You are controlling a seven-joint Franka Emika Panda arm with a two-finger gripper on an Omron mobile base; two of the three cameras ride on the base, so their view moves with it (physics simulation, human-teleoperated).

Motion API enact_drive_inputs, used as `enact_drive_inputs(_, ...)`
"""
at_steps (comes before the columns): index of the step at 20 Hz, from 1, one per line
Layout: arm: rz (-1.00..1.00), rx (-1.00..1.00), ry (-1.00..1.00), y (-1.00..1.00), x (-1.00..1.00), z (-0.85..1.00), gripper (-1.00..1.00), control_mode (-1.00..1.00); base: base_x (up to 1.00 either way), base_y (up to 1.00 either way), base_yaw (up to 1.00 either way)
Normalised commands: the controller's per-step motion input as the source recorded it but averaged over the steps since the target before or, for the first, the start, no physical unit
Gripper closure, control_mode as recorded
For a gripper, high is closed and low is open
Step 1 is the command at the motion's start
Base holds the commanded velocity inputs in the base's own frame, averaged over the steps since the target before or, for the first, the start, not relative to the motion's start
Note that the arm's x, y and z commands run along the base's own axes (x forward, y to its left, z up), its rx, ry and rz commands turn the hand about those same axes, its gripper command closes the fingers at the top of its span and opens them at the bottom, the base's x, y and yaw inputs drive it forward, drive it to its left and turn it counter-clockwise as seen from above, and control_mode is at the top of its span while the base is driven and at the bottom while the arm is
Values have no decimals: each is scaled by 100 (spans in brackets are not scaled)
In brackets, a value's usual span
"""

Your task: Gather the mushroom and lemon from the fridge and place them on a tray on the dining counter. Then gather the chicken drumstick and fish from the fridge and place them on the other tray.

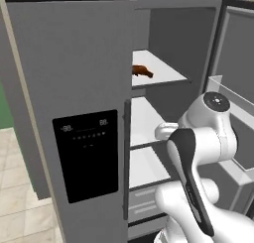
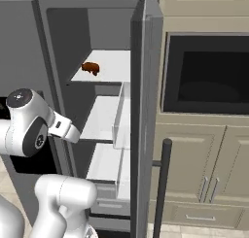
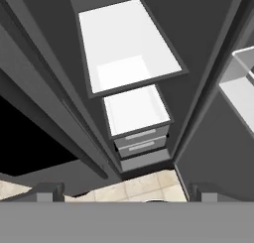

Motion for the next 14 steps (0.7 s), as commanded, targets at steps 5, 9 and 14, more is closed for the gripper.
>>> enact_drive_inputs(5,0,0,0,0,0,0,-100,100,40,3,-12)
enact_drive_inputs(9,0,0,0,0,0,0,-100,100,31,1,-19)
enact_drive_inputs(14,0,0,0,0,0,0,-100,100,30,2,-20)
